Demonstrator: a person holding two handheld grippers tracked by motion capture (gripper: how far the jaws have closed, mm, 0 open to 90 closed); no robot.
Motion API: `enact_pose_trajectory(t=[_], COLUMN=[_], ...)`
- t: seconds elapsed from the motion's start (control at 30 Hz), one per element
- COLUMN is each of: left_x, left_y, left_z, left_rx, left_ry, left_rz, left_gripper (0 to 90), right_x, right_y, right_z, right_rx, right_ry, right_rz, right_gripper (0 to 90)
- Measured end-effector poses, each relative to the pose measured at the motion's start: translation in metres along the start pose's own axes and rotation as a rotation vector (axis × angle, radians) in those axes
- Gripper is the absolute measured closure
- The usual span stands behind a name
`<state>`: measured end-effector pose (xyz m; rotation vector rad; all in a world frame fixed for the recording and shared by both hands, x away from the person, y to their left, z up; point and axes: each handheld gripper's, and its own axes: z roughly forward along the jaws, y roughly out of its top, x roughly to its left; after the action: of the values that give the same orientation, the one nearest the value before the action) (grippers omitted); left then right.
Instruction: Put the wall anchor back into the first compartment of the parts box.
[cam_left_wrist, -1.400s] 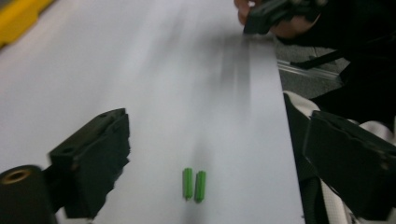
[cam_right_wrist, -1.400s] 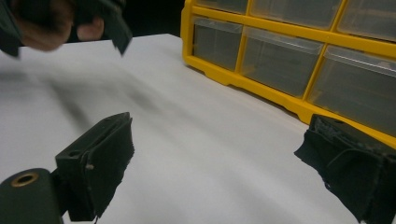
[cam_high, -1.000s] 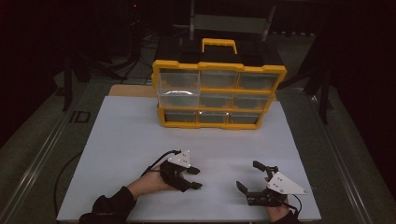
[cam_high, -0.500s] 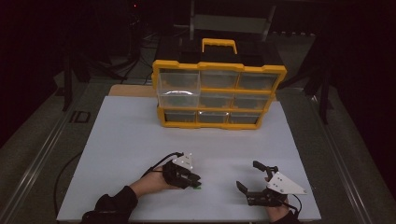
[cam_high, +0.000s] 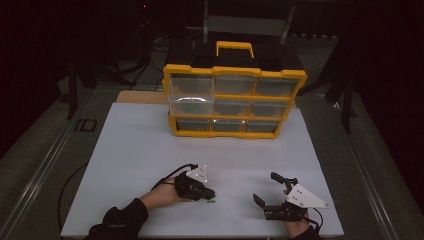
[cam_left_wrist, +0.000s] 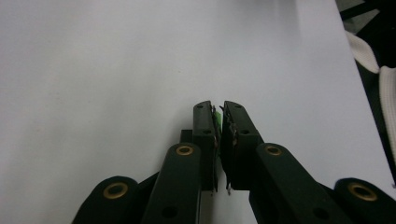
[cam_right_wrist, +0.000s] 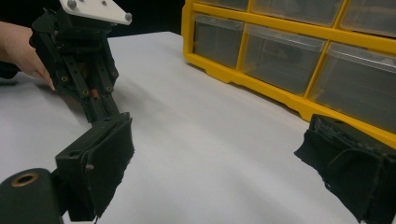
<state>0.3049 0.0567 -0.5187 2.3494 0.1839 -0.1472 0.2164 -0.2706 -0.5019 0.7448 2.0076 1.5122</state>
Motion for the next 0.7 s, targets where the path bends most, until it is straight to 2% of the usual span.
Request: enact_pose_trajectory(t=[0.13, 0.2, 0.4, 0.5, 0.57, 0.7], left_x=[0.001, 0.0, -0.002, -0.004, -0.005, -0.007], left_y=[0.003, 0.009, 0.018, 0.03, 0.033, 0.047], left_z=[-0.008, -0.02, -0.038, -0.057, -0.062, -0.084], left_rx=[-0.009, -0.014, -0.036, -0.05, -0.053, -0.051], left_ry=[-0.009, -0.018, -0.016, -0.019, -0.014, -0.009], left_rz=[-0.004, 0.009, 0.014, 0.031, 0.038, 0.061], left_gripper=[83.4, 83.4, 83.4, 83.4, 83.4, 83.4], right_x=[0.0, 0.001, 0.0, -0.001, 0.0, 0.001], right_y=[0.0, 0.001, 0.001, 0.001, 0.001, 0.001], right_z=[0.0, -0.001, -0.002, -0.002, -0.002, -0.002], right_rx=[-0.005, -0.013, -0.025, -0.028, -0.027, -0.026], right_ry=[0.005, 0.01, 0.011, 0.012, 0.011, 0.01], right_rz=[-0.002, -0.004, -0.002, 0.0, 0.0, -0.005], right_gripper=[8.0, 8.0, 8.0, 8.0, 8.0, 8.0])
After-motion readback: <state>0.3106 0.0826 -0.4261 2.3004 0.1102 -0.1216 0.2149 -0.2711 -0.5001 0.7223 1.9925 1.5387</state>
